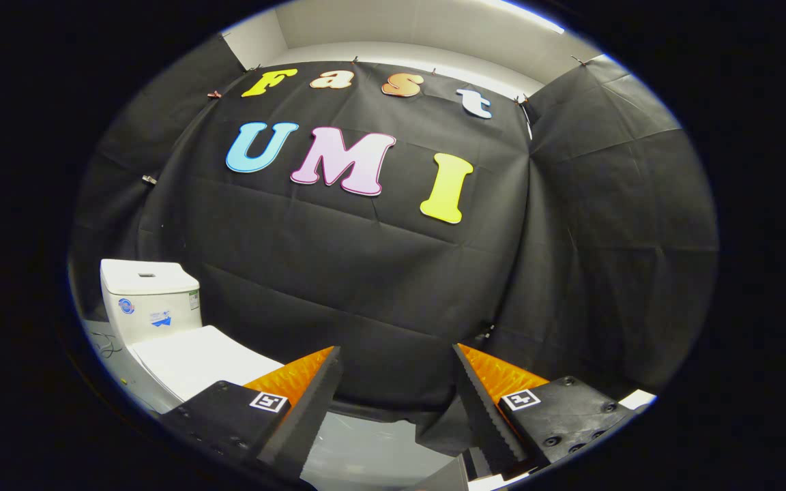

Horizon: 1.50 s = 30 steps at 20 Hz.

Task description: Open the toilet lid.

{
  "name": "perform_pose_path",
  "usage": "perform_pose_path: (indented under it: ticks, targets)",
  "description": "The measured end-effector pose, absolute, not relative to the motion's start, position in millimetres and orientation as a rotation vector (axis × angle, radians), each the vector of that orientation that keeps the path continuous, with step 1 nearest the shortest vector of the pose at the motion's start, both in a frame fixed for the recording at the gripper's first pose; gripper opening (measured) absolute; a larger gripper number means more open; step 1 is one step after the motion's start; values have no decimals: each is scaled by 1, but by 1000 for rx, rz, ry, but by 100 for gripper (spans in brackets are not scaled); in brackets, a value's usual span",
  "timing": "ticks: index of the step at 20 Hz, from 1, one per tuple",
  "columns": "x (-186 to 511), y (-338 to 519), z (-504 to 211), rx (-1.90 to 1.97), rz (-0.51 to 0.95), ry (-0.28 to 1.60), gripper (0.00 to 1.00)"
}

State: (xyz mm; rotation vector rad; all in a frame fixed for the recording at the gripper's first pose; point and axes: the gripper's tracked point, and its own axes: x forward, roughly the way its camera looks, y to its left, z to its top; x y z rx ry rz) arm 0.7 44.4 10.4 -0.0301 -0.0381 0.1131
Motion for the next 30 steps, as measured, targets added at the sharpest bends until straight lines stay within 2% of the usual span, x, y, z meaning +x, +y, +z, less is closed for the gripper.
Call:
perform_pose_path:
  ticks: [11,17,21,24,30]
  targets:
    - [46,59,7,-32,157,-16,98]
    - [57,89,-34,27,286,68,98]
    - [52,118,-84,143,391,183,98]
    - [37,146,-137,257,470,335,98]
    - [-28,207,-232,407,628,608,98]
